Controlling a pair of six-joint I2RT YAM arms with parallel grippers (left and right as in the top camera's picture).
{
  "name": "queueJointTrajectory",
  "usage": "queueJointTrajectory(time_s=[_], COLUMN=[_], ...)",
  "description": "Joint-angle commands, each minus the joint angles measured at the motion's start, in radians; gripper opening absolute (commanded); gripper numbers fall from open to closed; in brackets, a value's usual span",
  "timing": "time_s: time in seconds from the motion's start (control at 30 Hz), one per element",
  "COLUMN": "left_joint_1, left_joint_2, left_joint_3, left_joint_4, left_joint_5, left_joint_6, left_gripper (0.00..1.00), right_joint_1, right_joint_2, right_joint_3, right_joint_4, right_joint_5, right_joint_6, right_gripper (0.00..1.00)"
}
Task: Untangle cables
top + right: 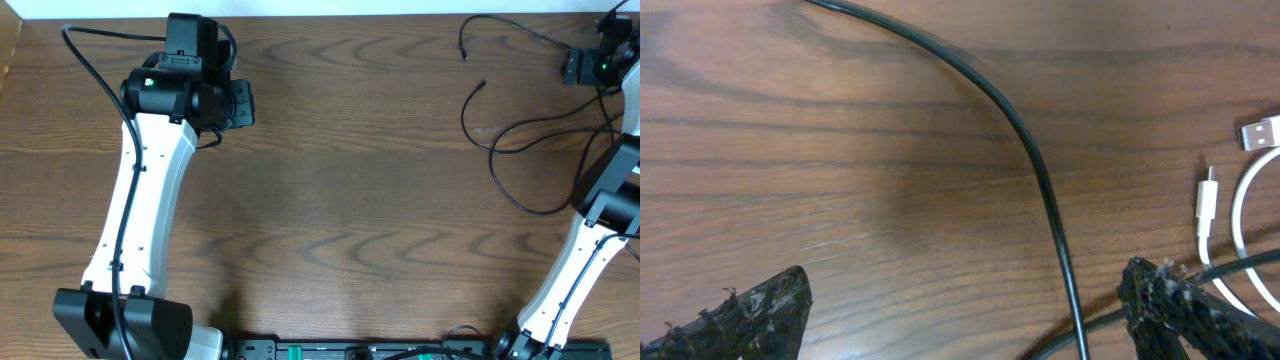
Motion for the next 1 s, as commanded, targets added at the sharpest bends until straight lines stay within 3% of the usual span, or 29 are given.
queueJointTrajectory(time_s=[0.0,0.53,0.77,0.97], left_joint_1=[-0.004,-0.004,-0.004,-0.004], left_joint_2=[0.006,0.006,0.006,0.006], left_joint_3=[-0.009,-0.009,-0.009,-0.009], left_joint_4=[-0.002,-0.002,-0.002,-0.002], left_joint_5=[0.003,0.003,0.003,0.003], left_joint_6=[-0.014,-0.021,-0.021,-0.021], left_gripper=[0.09,0.09,0.09,0.09], right_joint_1=[-0.006,-0.022,-0.022,-0.022], right_joint_2=[0.041,0.125,0.141,0.143], right_joint_3=[0.002,0.002,0.002,-0.002], right_joint_4=[0.019,0.077,0.077,0.069], right_joint_5=[0.039,0.034,0.033,0.033], right_joint_6=[-0.021,-0.022,-0.018,-0.010], right_gripper=[0.94,0.85,0.61,0.30])
